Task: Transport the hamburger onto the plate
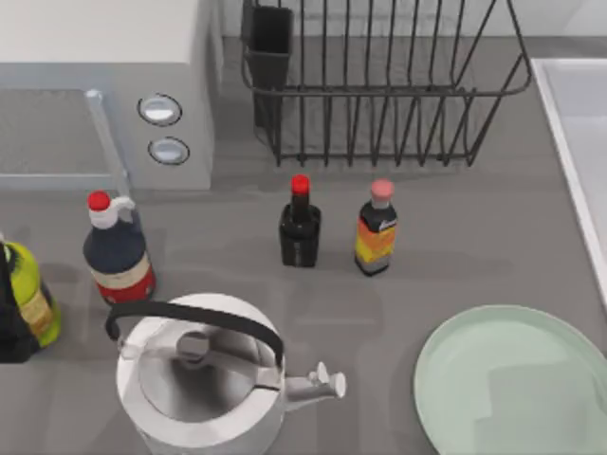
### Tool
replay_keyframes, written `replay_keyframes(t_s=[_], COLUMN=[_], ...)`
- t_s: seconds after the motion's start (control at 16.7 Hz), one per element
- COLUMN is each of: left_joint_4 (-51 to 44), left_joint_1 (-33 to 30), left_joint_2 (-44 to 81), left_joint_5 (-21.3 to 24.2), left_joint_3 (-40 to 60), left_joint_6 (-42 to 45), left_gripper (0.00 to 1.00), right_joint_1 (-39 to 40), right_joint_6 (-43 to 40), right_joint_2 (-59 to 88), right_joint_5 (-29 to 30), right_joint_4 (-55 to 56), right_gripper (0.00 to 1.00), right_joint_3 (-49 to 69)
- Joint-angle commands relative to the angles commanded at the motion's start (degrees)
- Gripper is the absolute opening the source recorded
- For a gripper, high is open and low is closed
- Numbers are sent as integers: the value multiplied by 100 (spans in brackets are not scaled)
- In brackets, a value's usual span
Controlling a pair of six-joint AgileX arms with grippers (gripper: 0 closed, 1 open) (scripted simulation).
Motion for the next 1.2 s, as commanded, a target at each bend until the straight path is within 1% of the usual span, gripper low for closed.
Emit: replay_keyframes(t_s=[0.12, 0.24, 0.54, 0.66, 0.78, 1.08, 1.2], left_joint_4=[0, 0, 0, 0, 0, 0, 0], left_joint_1=[0, 0, 0, 0, 0, 0, 0], left_joint_2=[0, 0, 0, 0, 0, 0, 0], left_joint_5=[0, 0, 0, 0, 0, 0, 0], left_joint_3=[0, 0, 0, 0, 0, 0, 0], left_joint_6=[0, 0, 0, 0, 0, 0, 0], left_gripper=[100, 100, 100, 100, 100, 100, 100], right_joint_1=[-6, -13, -24, -28, -30, -19, -141], right_joint_6=[-3, -16, -47, -49, -46, -34, 62], right_joint_2=[-23, -130, -648, -861, -994, -981, -970], right_joint_5=[0, -1, -2, 0, 2, -2, -2], right_joint_4=[-93, -427, -2056, -2504, -2710, -2708, -2681], right_gripper=[0, 0, 0, 0, 0, 0, 0], right_joint_3=[77, 320, 1233, 1544, 1708, 1700, 1712])
